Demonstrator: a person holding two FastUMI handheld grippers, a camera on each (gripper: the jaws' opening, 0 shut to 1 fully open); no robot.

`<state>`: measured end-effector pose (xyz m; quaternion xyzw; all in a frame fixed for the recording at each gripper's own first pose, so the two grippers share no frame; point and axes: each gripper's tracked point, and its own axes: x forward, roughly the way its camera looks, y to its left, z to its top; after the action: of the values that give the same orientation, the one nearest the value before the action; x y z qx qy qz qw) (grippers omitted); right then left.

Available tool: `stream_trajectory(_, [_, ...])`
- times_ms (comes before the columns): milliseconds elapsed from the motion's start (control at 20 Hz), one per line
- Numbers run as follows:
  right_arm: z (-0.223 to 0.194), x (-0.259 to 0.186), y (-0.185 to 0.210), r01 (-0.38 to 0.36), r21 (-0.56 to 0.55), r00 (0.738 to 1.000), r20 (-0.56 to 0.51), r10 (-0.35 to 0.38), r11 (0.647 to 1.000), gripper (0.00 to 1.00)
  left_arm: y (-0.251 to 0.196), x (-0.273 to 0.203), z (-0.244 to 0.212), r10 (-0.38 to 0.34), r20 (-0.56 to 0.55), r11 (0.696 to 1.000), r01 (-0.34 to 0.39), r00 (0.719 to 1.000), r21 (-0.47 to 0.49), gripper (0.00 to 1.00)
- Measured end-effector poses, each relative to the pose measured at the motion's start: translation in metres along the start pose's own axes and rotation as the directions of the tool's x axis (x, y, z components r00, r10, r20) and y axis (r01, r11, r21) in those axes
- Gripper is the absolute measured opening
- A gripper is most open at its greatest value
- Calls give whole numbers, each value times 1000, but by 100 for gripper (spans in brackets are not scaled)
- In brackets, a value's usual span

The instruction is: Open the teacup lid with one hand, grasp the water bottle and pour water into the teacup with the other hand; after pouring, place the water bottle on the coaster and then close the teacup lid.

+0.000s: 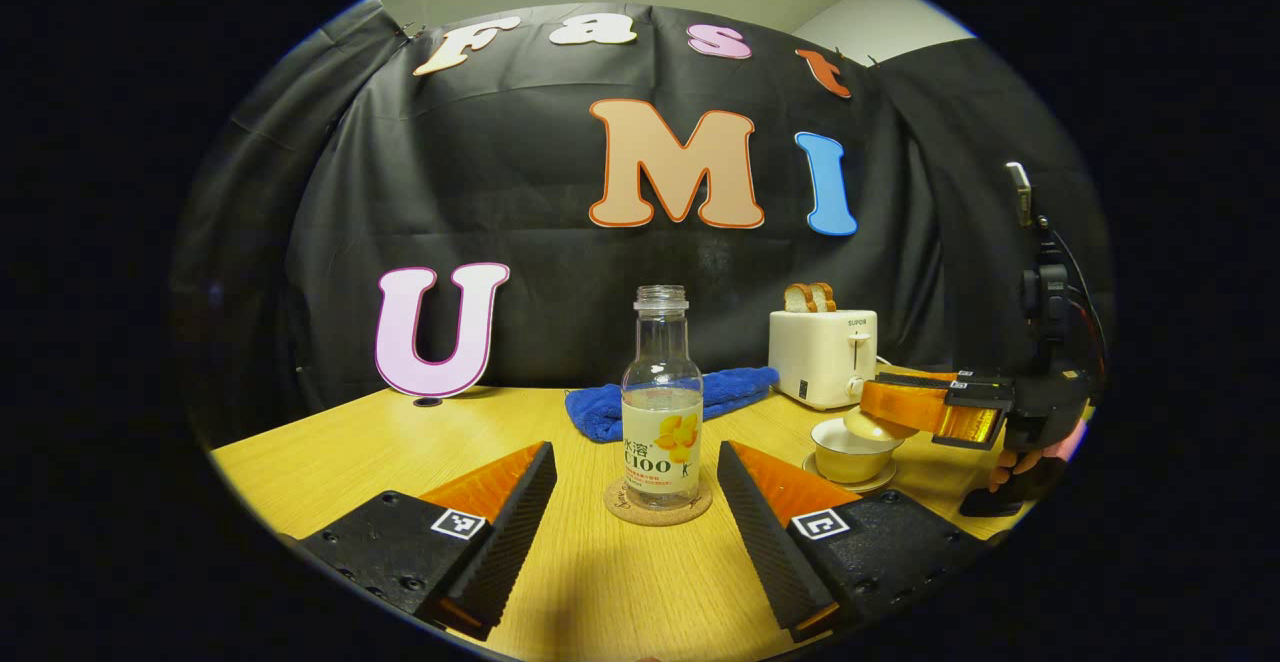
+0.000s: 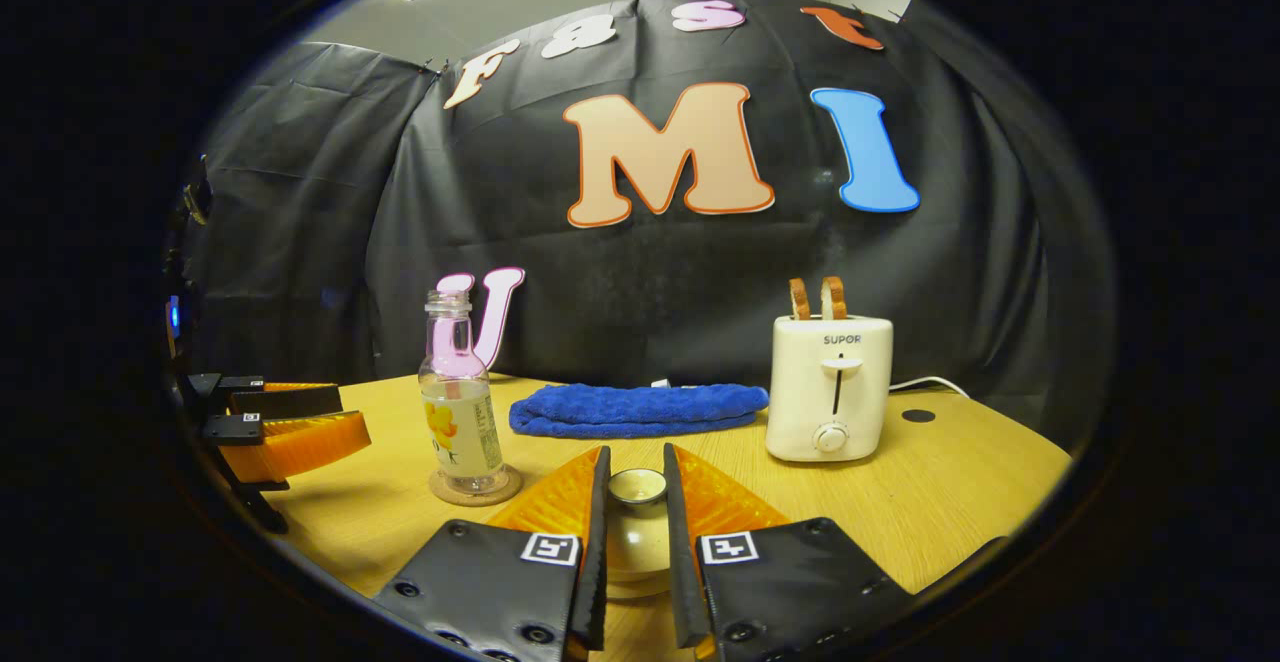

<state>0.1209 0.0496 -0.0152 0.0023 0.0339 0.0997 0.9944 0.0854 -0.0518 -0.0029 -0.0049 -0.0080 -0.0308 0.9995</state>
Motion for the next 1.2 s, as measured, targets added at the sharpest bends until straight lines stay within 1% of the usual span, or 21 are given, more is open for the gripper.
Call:
stream_trajectory(200, [-6, 9, 3, -20, -3, 999, -49, 20, 1000, 30, -5, 2, 0, -23, 0, 1000, 23, 1000, -1, 94])
stream_trajectory(400, [-16, 16, 8, -44, -7, 993, -112, 43, 999, 30, -5, 1, 0, -25, 1, 1000, 25, 1000, -1, 95])
stream_trajectory(500, [-15, 16, 7, -47, -3, 992, -116, 46, 999, 31, -5, 1, 0, -25, 1, 1000, 25, 1000, -1, 95])
stream_trajectory(550, [-16, 17, 5, -44, 5, 992, -120, 44, 999, 35, -4, 1, 0, -25, 1, 1000, 25, 1000, -2, 94])
stream_trajectory(600, [-16, 14, 5, -46, 16, 991, -124, 47, 999, 35, -5, 1, 0, -25, 1, 1000, 25, 1000, -1, 95])
stream_trajectory(750, [-16, 11, 4, -41, 14, 991, -126, 42, 999, 77, -4, 1, 1, -26, 1, 1000, 27, 1000, -1, 94])
stream_trajectory(850, [-12, 4, 6, -40, -4, 994, -102, 40, 999, 81, -4, 1, 1, -27, 2, 1000, 27, 1000, 0, 94])
stream_trajectory(950, [-5, -8, 6, -35, -8, 997, -62, 34, 999, 90, -4, 2, 1, -26, 2, 1000, 26, 1000, 0, 94])
stream_trajectory(1000, [-7, -14, 6, -30, 1, 998, -59, 30, 1000, 89, -6, 2, 1, -26, 2, 1000, 26, 1000, 1, 94])
stream_trajectory(1150, [2, -35, 4, -11, -6, 1000, -7, 11, 1000, 89, -5, 2, 2, -26, 2, 1000, 26, 1000, 3, 94])
stream_trajectory(1200, [4, -43, 2, 3, 0, 1000, 12, -3, 1000, 94, -5, 2, 1, -26, 2, 1000, 26, 1000, 3, 94])
